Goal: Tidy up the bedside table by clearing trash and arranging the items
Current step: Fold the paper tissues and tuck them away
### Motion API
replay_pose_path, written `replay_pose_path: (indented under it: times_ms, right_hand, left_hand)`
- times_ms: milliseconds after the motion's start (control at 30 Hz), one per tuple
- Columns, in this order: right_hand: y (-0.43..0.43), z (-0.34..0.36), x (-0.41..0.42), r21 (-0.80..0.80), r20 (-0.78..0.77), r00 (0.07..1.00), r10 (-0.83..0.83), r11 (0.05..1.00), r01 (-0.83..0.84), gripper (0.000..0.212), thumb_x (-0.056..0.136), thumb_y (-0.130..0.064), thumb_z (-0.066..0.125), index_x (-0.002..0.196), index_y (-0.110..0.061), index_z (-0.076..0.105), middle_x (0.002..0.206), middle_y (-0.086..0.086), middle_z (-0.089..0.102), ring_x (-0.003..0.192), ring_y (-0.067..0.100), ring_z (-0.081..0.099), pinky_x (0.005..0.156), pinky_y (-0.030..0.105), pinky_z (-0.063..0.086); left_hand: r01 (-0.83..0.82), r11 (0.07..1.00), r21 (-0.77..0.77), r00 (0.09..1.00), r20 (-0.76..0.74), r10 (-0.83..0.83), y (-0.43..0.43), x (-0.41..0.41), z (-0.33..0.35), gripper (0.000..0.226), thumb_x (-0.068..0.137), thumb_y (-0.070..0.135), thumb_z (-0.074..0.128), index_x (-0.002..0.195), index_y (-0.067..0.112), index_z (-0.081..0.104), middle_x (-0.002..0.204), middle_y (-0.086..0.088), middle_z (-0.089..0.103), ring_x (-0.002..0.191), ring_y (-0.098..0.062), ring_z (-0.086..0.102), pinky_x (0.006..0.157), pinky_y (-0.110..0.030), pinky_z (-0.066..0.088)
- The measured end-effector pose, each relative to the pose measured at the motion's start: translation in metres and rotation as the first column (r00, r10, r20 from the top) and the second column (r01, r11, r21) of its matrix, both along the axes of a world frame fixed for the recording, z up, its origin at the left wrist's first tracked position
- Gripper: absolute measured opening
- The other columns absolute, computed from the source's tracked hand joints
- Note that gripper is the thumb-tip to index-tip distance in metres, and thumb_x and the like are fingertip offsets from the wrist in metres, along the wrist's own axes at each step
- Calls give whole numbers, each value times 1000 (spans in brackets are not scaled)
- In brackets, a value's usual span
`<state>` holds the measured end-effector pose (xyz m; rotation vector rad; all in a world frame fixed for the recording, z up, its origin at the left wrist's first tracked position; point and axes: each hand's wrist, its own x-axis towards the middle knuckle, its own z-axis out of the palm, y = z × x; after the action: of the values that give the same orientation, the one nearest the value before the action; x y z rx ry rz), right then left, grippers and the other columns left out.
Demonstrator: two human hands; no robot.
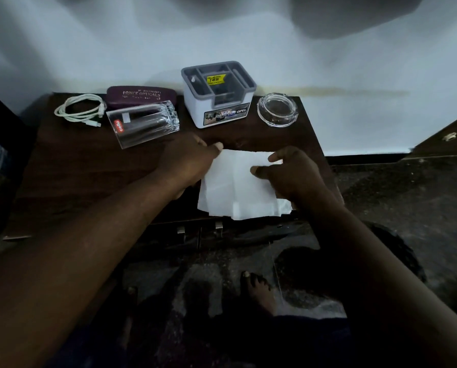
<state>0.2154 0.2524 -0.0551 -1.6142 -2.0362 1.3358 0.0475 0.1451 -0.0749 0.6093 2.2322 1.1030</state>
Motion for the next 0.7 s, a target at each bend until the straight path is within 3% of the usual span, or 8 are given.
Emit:
replay_pose_path:
  times_ms: [100, 167, 267, 400, 433, 500, 567, 700]
  right_hand:
    - [0, -2, 0, 14, 20, 999, 43, 999, -43, 38, 77, -17, 90, 103, -21, 63, 100, 3, 66, 69, 14, 62, 58, 25, 54]
    - [1, -1, 1, 22, 15, 998, 53, 998, -53, 37, 78, -8, 86, 105, -19, 63, 91, 0, 64, 61, 11, 59, 49, 21, 50]
    - [7, 3, -1, -22, 4, 999, 37, 999, -37, 39, 73, -7, 88, 102, -20, 65, 97, 5, 68, 66, 18, 64, 54, 28, 53]
    - [18, 11, 2, 27, 2, 1000, 1, 1000, -1, 47, 47, -30, 85, 91, -22, 69, 107, 5, 76, 99, 30, 72, 79, 39, 57]
    - [20, 12, 4, 45, -3, 1000, -11, 999, 11, 47, 47, -30, 85, 90, -21, 69, 105, 4, 76, 101, 29, 72, 82, 37, 58]
    - [23, 13, 10, 84, 24, 1000, -10, 996, 8, 39, 61, -23, 90, 94, -20, 70, 103, 0, 76, 98, 22, 70, 71, 25, 52]
    - [24, 8, 15, 126, 57, 998, 8, 992, -15, 34, 75, -18, 89, 103, -19, 70, 105, -2, 73, 94, 17, 65, 63, 21, 43]
    - [25, -1, 17, 162, 89, 995, 54, 984, -68, 40, 76, -17, 90, 109, -18, 67, 105, -1, 69, 94, 20, 63, 76, 27, 46]
  left_hand:
    - [15, 1000, 2, 999, 28, -15, 0, 4, -1, 49, 75, 39, 87, 113, 18, 63, 105, -2, 65, 93, -21, 66, 64, -29, 47]
    - [26, 1000, -8, 999, 19, -26, -1, 4, -1, 53, 73, 23, 89, 118, 18, 62, 110, -3, 63, 98, -21, 65, 68, -29, 49]
    - [8, 999, 33, 998, 69, -11, 2, 4, 2, 53, 72, 14, 88, 117, 20, 63, 113, -4, 64, 98, -21, 65, 72, -29, 51]
    - [-19, 992, 124, 981, 192, -5, 7, 9, 2, 50, 73, 10, 88, 115, 18, 62, 110, -7, 66, 83, -18, 65, 62, -27, 50]
    - [-14, 992, 123, 985, 170, -7, 9, 10, 0, 50, 73, 11, 88, 115, 18, 62, 110, -7, 67, 87, -19, 67, 64, -27, 52]
    - [26, 996, 90, 998, 57, -31, 12, 11, -4, 51, 72, 14, 88, 116, 18, 63, 110, -4, 68, 93, -20, 68, 69, -27, 53]
    - [72, 997, 24, 995, -67, -70, 11, 11, -5, 52, 73, 16, 86, 119, 18, 62, 108, 0, 65, 95, -19, 64, 72, -25, 45]
    - [155, 987, -31, 964, -214, -158, 7, 10, -7, 55, 76, 14, 82, 125, 19, 60, 101, 0, 63, 92, -18, 61, 74, -22, 38]
